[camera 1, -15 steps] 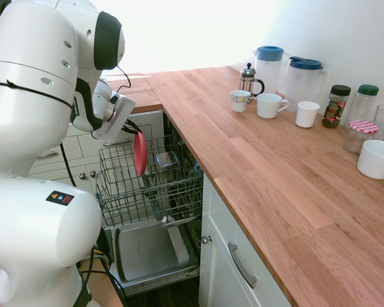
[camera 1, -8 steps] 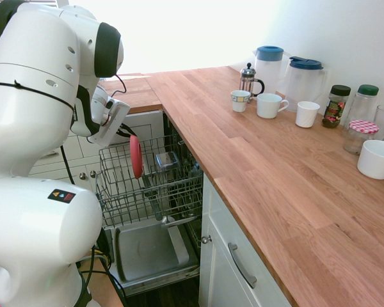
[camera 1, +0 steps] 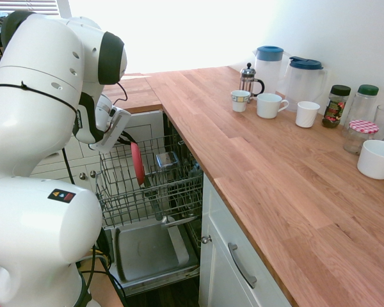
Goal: Put the plate in the dishwasher
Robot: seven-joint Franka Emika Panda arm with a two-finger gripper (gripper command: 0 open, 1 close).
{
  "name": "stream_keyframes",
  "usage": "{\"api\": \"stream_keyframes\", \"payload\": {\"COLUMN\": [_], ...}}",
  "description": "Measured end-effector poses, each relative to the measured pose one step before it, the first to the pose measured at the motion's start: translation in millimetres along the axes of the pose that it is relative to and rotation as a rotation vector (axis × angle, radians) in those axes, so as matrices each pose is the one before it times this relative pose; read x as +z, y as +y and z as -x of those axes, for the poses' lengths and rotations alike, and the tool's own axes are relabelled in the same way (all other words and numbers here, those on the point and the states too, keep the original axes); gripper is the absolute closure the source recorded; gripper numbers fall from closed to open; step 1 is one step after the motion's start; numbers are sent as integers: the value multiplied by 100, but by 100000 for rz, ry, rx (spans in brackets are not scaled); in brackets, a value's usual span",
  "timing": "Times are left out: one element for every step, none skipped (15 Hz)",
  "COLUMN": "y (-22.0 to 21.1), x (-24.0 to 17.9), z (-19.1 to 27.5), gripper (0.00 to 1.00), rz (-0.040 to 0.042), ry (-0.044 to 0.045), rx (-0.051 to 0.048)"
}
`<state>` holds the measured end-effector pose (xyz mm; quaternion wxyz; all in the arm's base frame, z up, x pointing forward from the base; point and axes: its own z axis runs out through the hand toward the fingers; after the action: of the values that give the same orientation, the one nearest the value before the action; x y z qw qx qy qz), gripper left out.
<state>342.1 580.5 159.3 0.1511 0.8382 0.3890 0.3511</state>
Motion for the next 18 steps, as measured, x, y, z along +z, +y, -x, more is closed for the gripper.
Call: {"api": "stream_keyframes", "payload": {"y": [-8, -21, -25, -35, -49, -45, -37, -22, -27, -62, -103, -202, -308, -410, -418, -391, -325, -124], "x": [2, -13, -17, -25, -14, -6, 5, 7, 20, -18, -76, -148, -227, -312, -307, -315, -405, -464], "z": [-5, -2, -5, -5, 10, 15, 21, 15, 30, 17, -8, -5, -5, -11, -1, -24, -126, -271], "gripper": [0, 0, 0, 0, 0, 0, 0, 0, 0, 0, 0, 0, 0, 0, 0, 0, 0, 0], "rz": [-319, -174, -234, -304, -340, -299, -190, -91, -48, -213, -377, -345, -394, -461, -392, -377, -382, -141], "ry": [125, 46, 52, 56, 35, -15, -19, -14, -66, 37, 156, 229, 286, 373, 390, 408, 581, 786], "rx": [-12, 37, 80, 82, 237, 223, 44, 31, -4, -53, -91, -246, -356, -666, -704, -560, -347, -106]}}
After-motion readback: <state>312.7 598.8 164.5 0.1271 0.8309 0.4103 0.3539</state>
